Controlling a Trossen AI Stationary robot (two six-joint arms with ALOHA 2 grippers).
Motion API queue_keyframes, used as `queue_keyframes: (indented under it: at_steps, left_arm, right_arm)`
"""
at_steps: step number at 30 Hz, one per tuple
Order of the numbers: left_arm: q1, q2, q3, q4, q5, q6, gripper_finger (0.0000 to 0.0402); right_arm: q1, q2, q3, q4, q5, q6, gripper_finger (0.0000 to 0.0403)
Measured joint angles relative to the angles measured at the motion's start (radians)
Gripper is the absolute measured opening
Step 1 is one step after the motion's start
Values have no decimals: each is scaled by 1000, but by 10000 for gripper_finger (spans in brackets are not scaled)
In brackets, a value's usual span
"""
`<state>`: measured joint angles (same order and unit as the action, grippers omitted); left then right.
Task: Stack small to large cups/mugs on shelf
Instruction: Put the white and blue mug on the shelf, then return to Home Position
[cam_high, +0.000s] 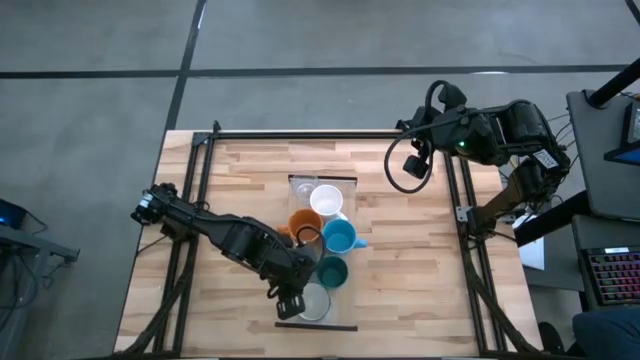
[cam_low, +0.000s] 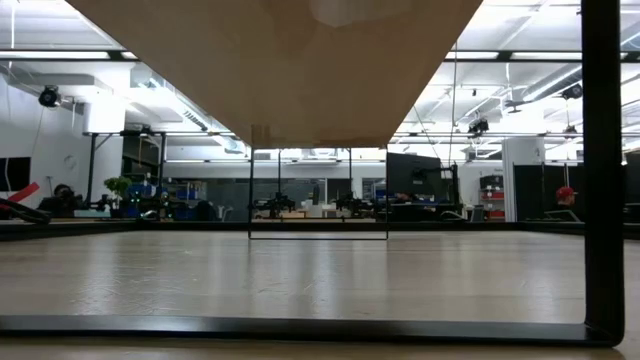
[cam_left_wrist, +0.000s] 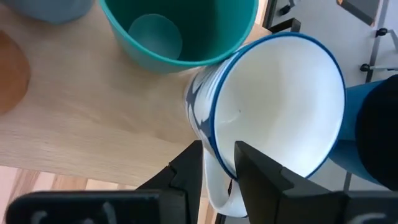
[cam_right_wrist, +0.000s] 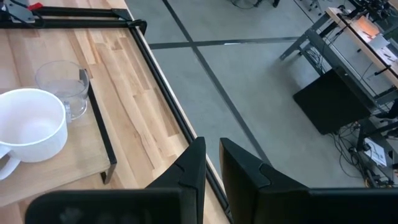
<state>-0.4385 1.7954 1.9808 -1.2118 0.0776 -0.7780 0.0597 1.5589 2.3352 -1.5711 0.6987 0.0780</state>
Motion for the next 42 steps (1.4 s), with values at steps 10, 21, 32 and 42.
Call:
queue_keyframes:
  at_steps: [10,21,32,42]
  left_arm:
    - [0,0,6,-5,58,-1,77]
    - [-1,0,79,-4,86,-3,77]
    - [-1,-54,122,-9,25,18,77]
    - [-40,-241,112,-8,-502,238,77]
  right_arm:
    - [0,0,0,0,-3,9,41]
    - [0,0,0,0,-3,19,41]
    - [0,0,0,0,-3,19,40]
    - [0,0,0,40,37,15,40]
